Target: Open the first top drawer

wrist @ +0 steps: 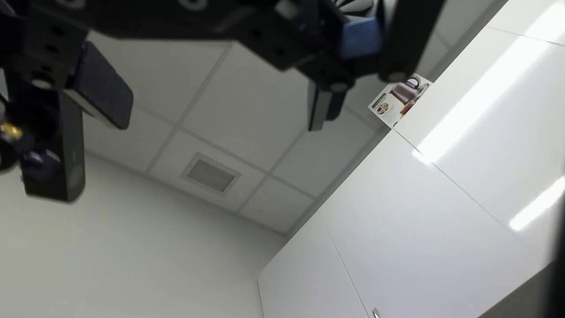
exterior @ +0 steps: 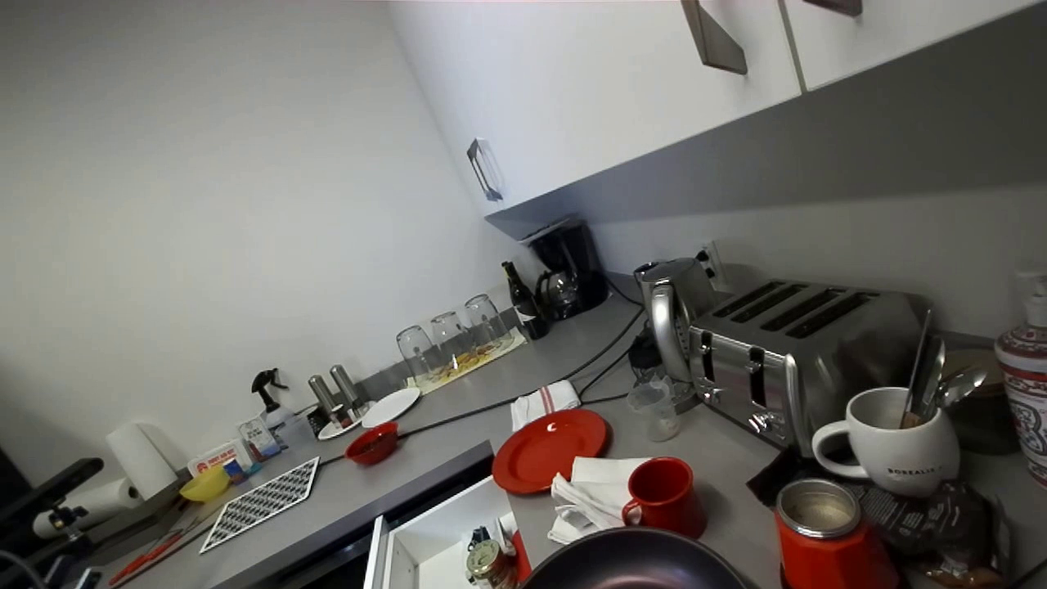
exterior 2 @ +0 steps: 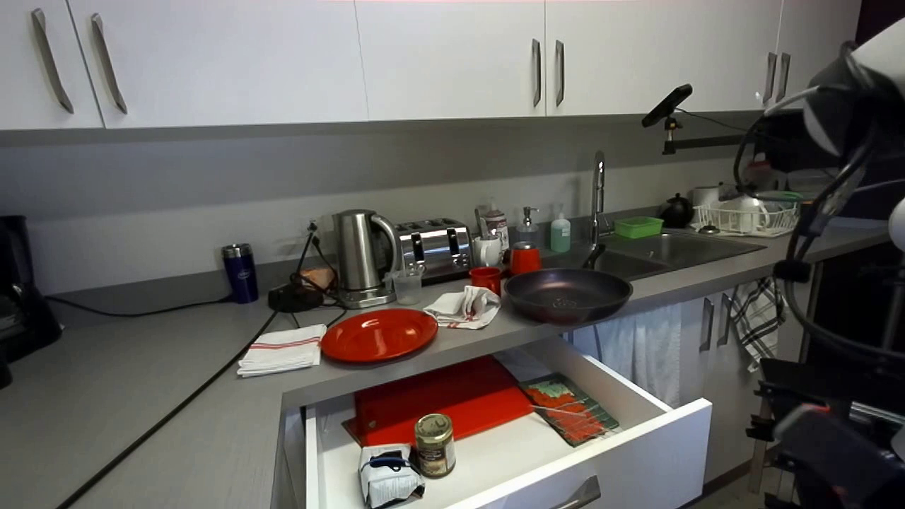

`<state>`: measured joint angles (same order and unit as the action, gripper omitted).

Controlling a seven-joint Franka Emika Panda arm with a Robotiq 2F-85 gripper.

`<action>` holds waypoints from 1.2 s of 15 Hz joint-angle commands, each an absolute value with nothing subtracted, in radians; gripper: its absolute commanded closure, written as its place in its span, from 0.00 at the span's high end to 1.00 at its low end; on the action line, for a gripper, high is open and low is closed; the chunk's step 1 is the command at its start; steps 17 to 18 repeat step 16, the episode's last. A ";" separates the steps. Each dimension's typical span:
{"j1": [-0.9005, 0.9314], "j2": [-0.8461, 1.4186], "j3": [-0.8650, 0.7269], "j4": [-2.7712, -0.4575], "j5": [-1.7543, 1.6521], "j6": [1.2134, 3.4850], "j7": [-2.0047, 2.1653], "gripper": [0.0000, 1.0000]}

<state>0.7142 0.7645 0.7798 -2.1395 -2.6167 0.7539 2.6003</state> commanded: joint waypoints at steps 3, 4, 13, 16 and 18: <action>0.697 0.704 0.846 -2.183 -2.606 0.752 2.598 1.00; 0.690 0.697 0.848 -2.194 -2.606 0.752 2.598 1.00; 0.675 0.697 0.848 -2.210 -2.606 0.752 2.599 1.00; 0.675 0.697 0.848 -2.211 -2.606 0.752 2.599 1.00; 0.675 0.697 0.848 -2.211 -2.606 0.752 2.599 1.00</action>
